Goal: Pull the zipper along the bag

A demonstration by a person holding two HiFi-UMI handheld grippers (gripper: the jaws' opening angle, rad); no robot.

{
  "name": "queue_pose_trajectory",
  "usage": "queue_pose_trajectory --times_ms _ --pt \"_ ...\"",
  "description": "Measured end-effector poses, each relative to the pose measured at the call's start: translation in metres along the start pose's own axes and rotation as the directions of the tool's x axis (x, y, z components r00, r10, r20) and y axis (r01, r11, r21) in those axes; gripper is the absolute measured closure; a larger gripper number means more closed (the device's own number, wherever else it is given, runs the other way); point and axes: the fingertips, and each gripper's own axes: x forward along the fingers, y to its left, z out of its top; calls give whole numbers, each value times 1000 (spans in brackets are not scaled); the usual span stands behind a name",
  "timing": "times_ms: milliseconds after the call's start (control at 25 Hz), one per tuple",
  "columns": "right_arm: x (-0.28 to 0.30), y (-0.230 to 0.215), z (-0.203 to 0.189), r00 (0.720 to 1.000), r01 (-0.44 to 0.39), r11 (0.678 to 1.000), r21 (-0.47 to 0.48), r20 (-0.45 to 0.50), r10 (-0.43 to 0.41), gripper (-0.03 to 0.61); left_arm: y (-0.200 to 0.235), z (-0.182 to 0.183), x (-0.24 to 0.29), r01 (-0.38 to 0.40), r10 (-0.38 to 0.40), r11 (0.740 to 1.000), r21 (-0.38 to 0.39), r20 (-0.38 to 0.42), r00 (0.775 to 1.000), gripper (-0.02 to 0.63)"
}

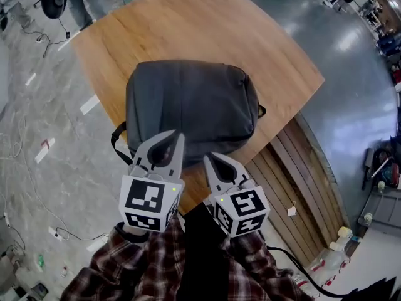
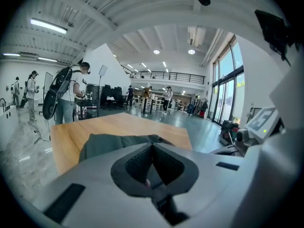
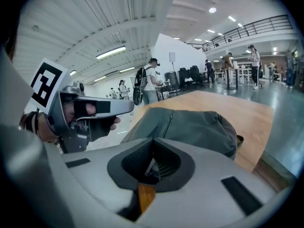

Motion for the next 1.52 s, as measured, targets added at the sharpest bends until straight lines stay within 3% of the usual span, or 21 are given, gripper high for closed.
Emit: queue_pose_trajectory --times_ms 280,560,800,1120,1400,1520 --pt "36 -9 -73 986 32 995 93 -165 -17 568 7 -95 25 9 -22 998 -58 -226 974 604" --pt "58 -4 -116 966 23 991 131 -257 11 568 21 -165 47 -15 -32 992 -126 -360 932 604" --pt "79 10 -134 938 -44 985 170 -332 99 567 30 -173 56 3 -91 965 -264 -322 942 604" --pt "94 23 -136 900 -103 954 282 -381 210 491 30 -175 56 16 -110 958 -285 -316 943 604" --pt "100 17 -141 897 -31 921 387 -395 196 494 29 -177 56 34 -131 957 -287 -325 937 604" --pt "105 18 -144 895 3 938 346 -419 152 494 30 -180 56 34 -140 950 -311 -328 934 604"
